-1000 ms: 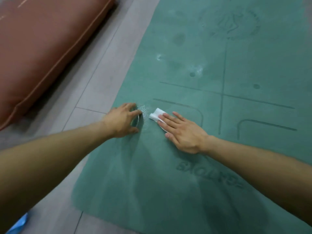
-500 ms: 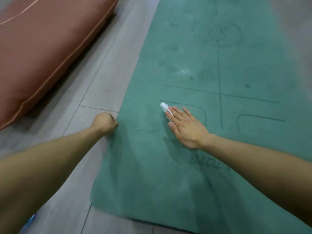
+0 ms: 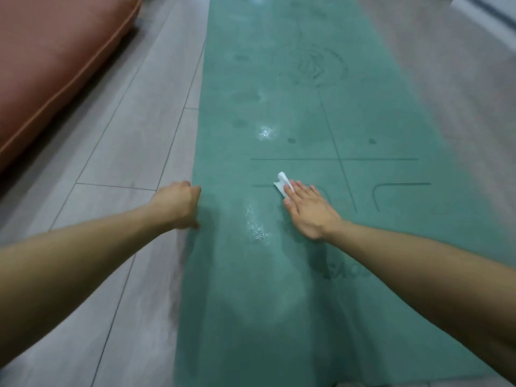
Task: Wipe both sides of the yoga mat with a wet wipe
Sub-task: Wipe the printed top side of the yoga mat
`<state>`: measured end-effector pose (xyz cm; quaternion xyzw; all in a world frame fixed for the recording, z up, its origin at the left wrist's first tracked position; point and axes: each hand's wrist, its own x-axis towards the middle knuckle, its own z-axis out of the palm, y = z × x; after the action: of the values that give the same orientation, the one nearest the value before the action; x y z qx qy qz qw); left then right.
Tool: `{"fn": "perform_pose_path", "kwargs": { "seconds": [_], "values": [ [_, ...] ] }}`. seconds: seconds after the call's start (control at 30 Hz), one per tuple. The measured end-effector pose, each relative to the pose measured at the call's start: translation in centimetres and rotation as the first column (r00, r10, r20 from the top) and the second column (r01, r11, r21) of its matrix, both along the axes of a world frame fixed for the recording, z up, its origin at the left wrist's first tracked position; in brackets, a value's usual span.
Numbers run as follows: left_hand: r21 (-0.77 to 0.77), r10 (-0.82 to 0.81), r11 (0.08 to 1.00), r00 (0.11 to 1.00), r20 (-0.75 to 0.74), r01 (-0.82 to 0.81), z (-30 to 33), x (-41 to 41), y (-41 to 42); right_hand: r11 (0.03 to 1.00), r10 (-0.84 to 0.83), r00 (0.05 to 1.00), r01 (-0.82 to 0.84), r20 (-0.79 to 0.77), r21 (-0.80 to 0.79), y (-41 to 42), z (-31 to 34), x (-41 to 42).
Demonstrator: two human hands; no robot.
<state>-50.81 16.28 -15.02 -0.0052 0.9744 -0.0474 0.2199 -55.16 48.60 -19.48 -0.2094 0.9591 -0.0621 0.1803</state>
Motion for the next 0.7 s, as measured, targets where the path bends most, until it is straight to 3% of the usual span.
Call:
{"fn": "perform_pose_path", "kwargs": {
  "seconds": [0.13, 0.23, 0.3, 0.4, 0.47, 0.53, 0.6, 0.63, 0.7],
  "values": [
    [-0.003, -0.092, 0.996, 0.996, 0.007, 0.092, 0.2, -2.6, -0.1, 0.956, -0.282, 0.959, 0.278, -0.033, -0.090, 2.2, -0.3, -4.3],
    [0.029, -0.036, 0.999, 0.996, 0.086, 0.034, -0.6, -3.7, -0.6, 0.901, -0.434, 0.876, 0.425, -0.212, -0.090, 3.9, -0.4, -7.7],
    [0.063, 0.015, 0.998, 0.994, 0.109, -0.022, -1.3, -4.0, -0.7, 0.885, -0.464, 0.849, 0.460, -0.253, -0.078, 3.6, -1.1, -8.6],
    [0.071, 0.012, 0.997, 0.998, 0.064, -0.016, -2.0, -4.5, -0.7, 0.956, -0.292, 0.943, 0.281, -0.163, -0.085, -1.1, -3.3, -5.6],
    [0.092, 0.007, 0.996, 1.000, 0.024, -0.009, -2.0, -4.6, -0.7, 0.990, 0.008, 0.991, -0.026, -0.133, -0.136, -6.3, -4.8, -1.3],
    [0.106, 0.024, 0.994, 1.000, -0.001, -0.024, -1.7, -4.5, -0.7, 0.901, 0.380, 0.917, -0.397, -0.123, -0.173, -10.1, -5.3, 2.4],
    [0.111, 0.019, 0.994, 1.000, 0.005, -0.019, -1.5, -4.4, -0.8, 0.780, 0.591, 0.795, -0.607, -0.136, -0.154, -9.7, -4.8, 2.2],
    [0.115, 0.009, 0.993, 1.000, 0.009, -0.009, -1.4, -4.4, -0.9, 0.784, 0.583, 0.791, -0.608, -0.185, -0.128, -8.1, -4.6, 0.4],
    [0.138, -0.001, 0.990, 1.000, 0.013, -0.001, -1.2, -4.4, -1.2, 0.908, 0.379, 0.894, -0.409, -0.240, -0.088, -3.6, -4.1, -4.5]
  ]
}}
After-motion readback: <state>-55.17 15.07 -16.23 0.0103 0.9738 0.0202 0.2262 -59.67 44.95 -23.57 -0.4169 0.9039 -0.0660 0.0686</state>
